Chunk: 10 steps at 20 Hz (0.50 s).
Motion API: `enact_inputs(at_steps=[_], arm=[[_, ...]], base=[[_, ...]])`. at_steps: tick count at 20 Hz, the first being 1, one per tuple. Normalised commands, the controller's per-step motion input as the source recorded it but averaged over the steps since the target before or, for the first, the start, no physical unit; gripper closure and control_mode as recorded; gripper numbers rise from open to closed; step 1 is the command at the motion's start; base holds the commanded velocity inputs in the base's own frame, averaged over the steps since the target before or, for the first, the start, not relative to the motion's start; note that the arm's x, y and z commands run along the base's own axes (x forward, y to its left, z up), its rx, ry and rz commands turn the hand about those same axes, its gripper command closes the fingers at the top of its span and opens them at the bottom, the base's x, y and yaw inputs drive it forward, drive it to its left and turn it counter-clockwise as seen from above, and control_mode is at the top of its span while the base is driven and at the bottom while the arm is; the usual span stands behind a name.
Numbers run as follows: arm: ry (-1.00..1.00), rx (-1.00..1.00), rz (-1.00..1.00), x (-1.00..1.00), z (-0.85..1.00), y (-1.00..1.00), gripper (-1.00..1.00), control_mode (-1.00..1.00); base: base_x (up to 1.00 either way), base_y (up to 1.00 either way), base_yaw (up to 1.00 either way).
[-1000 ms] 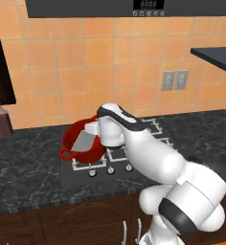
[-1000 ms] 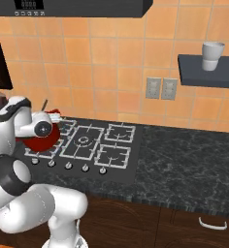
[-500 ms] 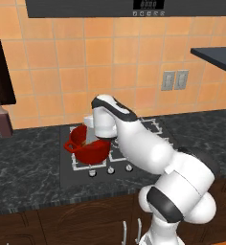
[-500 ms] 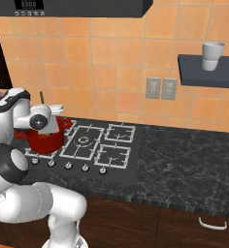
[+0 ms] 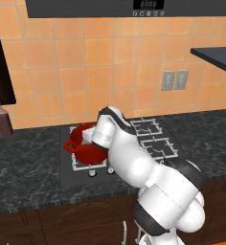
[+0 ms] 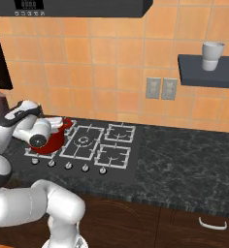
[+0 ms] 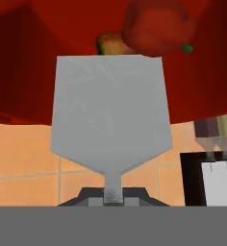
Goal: Put the bell pepper and bell pepper in the pot. Retrieve the spatula and lightly stir the vegetables in the pot.
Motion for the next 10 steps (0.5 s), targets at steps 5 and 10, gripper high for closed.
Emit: enact_inputs(at_steps=[5,10], arm=[[-0.02,0.01,-0.07,-0.47,0.55,-0.09,1.00,-1.00],[0.04,0.05,-0.11,-0.66,1.00,-0.02,1.00,-1.00]], base=[[0.00,0.00,0.00],[0.00,0.00,0.00]])
